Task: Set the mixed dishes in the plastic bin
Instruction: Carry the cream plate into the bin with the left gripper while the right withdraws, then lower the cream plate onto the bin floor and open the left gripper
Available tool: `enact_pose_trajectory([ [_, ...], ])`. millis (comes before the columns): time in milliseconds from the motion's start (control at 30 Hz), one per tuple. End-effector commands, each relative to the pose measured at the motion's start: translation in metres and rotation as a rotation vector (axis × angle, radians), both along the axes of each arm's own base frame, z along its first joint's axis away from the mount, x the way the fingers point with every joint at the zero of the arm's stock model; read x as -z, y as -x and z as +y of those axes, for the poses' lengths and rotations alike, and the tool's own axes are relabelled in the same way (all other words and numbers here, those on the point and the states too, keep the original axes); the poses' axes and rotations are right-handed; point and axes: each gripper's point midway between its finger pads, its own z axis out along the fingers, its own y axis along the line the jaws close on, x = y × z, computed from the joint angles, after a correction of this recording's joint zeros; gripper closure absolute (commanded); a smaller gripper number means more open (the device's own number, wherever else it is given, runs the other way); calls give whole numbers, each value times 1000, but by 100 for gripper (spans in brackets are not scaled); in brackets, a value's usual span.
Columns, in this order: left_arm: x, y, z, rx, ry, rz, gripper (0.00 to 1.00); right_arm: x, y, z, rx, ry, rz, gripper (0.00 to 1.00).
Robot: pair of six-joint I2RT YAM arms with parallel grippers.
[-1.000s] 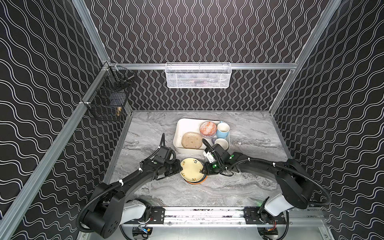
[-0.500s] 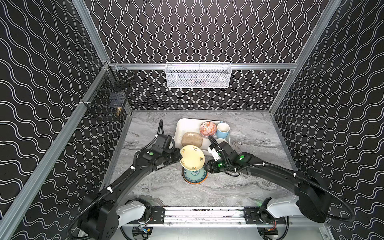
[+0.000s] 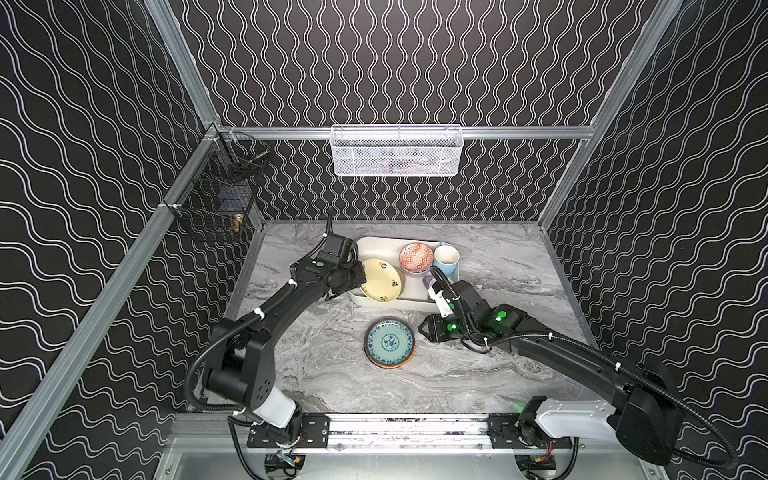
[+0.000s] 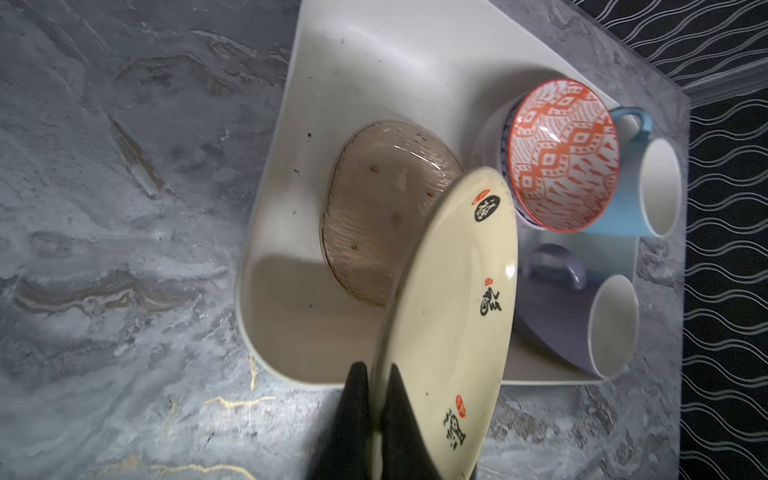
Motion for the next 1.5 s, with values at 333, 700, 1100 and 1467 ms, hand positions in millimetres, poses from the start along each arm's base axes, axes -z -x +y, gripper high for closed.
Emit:
enact_pose_trajectory([
  [333, 40, -44, -5, -51, 28, 58, 94, 6, -20, -21, 16, -40, 23, 48],
  [700, 60, -58, -17, -40, 62, 112, 84, 13, -35, -33, 23, -45, 36, 47],
  [1100, 67, -50, -12, -31, 27, 163, 40, 23, -41, -38, 22, -55, 65, 42],
  [1467, 79, -43, -7, -30, -8, 190, 62, 21, -42, -39, 22, -66, 60, 41],
])
